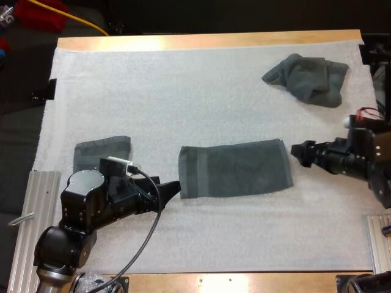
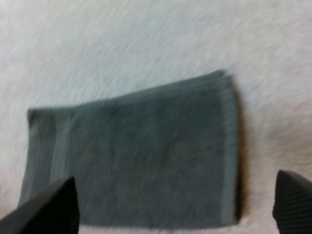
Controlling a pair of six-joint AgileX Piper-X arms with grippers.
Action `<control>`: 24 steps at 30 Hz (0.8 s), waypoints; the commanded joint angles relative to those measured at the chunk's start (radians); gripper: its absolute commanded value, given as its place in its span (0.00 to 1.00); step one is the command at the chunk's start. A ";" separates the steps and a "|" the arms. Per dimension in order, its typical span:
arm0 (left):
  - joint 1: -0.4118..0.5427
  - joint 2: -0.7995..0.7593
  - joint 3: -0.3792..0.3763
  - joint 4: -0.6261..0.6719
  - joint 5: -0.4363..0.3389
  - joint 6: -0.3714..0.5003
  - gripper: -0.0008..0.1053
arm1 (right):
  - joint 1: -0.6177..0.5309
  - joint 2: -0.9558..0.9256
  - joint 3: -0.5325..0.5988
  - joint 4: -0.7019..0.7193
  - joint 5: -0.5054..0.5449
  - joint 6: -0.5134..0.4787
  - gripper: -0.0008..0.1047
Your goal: Pick towel from pile, fold and stack
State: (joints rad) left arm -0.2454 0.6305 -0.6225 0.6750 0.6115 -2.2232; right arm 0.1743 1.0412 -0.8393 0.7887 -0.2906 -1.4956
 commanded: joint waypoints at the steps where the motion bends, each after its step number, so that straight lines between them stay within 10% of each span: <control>1: -0.004 -0.003 -0.006 -0.023 0.007 -0.017 0.62 | -0.023 -0.009 -0.010 -0.014 0.000 -0.011 0.75; 24: -0.004 -0.003 -0.006 -0.021 0.023 -0.022 0.62 | -0.078 0.405 -0.010 -0.112 -0.112 -0.106 0.75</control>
State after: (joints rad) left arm -0.2454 0.6305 -0.6225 0.6636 0.6251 -2.2432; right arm 0.1015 1.4430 -0.8423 0.6842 -0.3957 -1.5849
